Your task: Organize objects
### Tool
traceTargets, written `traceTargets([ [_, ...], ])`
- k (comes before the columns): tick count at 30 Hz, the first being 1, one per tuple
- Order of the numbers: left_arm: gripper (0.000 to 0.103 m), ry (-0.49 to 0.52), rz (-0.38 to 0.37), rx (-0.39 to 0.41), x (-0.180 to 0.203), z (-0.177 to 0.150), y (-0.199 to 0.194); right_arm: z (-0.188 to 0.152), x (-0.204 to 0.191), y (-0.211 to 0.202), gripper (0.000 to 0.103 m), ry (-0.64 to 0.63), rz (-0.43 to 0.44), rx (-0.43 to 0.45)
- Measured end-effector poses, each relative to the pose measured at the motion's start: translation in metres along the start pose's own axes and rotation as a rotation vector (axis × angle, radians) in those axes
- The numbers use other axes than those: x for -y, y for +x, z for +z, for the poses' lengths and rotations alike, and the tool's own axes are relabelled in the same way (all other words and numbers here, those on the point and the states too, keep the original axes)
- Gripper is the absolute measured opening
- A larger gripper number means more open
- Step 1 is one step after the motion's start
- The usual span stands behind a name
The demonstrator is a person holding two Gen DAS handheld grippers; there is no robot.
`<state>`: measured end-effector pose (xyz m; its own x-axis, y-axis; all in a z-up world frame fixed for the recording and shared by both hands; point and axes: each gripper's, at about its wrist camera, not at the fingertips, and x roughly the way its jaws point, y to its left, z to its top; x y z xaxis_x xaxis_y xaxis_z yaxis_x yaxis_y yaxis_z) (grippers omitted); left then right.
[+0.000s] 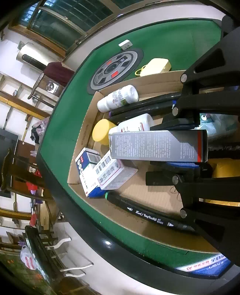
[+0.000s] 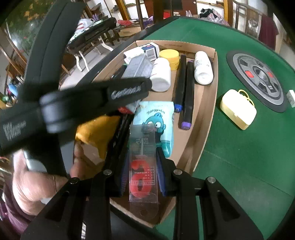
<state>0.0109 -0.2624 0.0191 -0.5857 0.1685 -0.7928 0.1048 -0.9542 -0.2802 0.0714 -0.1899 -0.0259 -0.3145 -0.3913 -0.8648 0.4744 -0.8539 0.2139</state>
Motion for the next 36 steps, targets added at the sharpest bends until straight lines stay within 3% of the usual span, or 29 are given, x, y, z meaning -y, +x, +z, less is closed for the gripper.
traceTargets([
  [7, 0.024, 0.028, -0.015, 0.003, 0.013, 0.003, -0.004, 0.001, -0.003, 0.005, 0.027, -0.029, -0.019, 0.011],
  [11, 0.045, 0.014, -0.004, 0.037, 0.011, 0.005, -0.013, 0.002, 0.0, 0.006, 0.027, -0.032, -0.002, 0.039],
  [17, 0.057, 0.007, 0.019, 0.128, 0.01, 0.005, -0.039, 0.006, 0.007, 0.001, 0.027, -0.012, 0.031, 0.086],
  [24, 0.058, 0.009, 0.064, 0.194, 0.01, -0.006, -0.059, 0.017, 0.03, -0.023, 0.027, 0.066, 0.024, 0.147],
  [29, 0.06, 0.03, 0.143, 0.278, 0.019, -0.018, -0.077, 0.002, 0.026, -0.041, 0.027, 0.094, 0.013, 0.175],
  [31, 0.069, 0.03, 0.194, 0.33, 0.024, -0.023, -0.089, -0.01, 0.022, -0.049, 0.027, 0.1, 0.006, 0.185],
  [33, 0.087, 0.026, 0.237, 0.385, 0.029, -0.028, -0.1, -0.015, 0.023, -0.052, 0.028, 0.107, 0.003, 0.192],
  [36, 0.102, 0.015, 0.318, 0.511, 0.037, -0.039, -0.124, -0.02, 0.028, -0.058, 0.028, 0.118, 0.001, 0.2],
])
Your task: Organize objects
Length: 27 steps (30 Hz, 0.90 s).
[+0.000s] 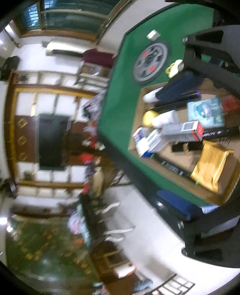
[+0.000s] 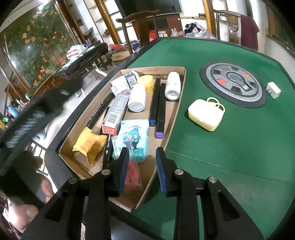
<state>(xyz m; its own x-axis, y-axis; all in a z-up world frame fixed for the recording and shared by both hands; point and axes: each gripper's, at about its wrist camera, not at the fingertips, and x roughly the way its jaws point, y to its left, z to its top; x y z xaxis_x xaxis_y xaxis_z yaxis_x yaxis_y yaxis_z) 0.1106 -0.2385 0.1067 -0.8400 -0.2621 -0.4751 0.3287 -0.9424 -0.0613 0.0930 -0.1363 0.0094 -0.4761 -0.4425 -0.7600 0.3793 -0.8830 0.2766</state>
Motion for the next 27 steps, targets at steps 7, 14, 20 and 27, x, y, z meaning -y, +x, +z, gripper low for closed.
traceTargets([
  [7, 0.102, 0.054, 0.248, 0.096, 0.01, -0.005, -0.027, -0.002, 0.014, -0.008, 0.034, 0.021, -0.007, 0.027],
  [14, 0.102, 0.026, 0.093, -0.001, 0.011, -0.016, -0.026, -0.004, 0.014, -0.02, 0.036, -0.01, -0.049, 0.066],
  [20, 0.102, -0.009, 0.068, -0.037, 0.008, -0.02, -0.026, -0.008, 0.015, -0.023, 0.044, -0.018, -0.075, 0.077],
  [27, 0.102, -0.041, 0.048, -0.074, 0.003, -0.029, -0.025, -0.009, 0.008, -0.018, 0.044, -0.047, -0.104, 0.068],
])
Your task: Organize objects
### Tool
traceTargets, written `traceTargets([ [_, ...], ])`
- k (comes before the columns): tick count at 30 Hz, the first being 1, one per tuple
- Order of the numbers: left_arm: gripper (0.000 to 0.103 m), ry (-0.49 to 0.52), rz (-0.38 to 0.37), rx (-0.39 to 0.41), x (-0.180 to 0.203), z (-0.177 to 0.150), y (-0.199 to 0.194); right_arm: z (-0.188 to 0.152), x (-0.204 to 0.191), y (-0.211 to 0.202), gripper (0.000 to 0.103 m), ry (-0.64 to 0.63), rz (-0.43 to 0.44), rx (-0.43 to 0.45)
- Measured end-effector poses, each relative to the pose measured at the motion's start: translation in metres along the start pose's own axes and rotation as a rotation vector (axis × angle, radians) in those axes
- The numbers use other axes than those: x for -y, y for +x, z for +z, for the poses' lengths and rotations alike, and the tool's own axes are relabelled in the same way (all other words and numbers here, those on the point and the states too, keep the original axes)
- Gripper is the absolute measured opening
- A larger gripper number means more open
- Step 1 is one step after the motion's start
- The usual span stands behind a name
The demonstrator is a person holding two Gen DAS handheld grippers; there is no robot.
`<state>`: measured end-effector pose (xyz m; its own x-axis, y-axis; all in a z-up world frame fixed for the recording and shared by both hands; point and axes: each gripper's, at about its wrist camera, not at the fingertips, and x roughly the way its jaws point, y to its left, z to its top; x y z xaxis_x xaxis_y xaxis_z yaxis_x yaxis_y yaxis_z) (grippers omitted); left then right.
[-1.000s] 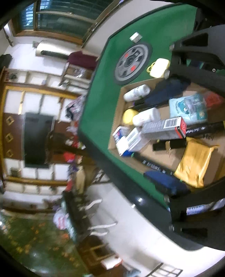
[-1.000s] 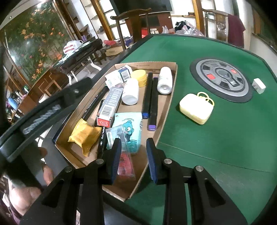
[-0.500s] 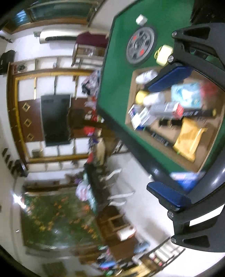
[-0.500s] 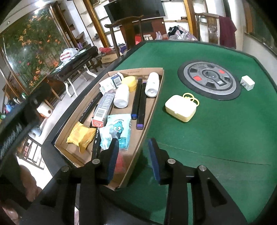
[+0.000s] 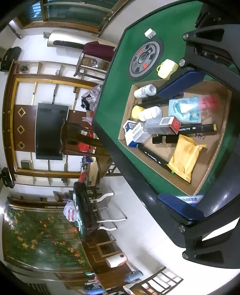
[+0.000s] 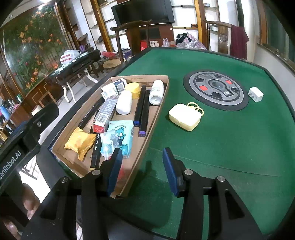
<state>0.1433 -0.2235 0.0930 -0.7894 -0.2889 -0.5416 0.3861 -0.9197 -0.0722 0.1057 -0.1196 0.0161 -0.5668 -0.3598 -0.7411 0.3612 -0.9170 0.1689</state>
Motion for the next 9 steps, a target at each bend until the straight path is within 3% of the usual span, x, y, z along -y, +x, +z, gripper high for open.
traceTargets([
  [9, 0.102, 0.009, 0.051, -0.009, -0.003, -0.004, 0.005, -0.003, -0.014, 0.003, 0.044, -0.045, -0.017, -0.01],
])
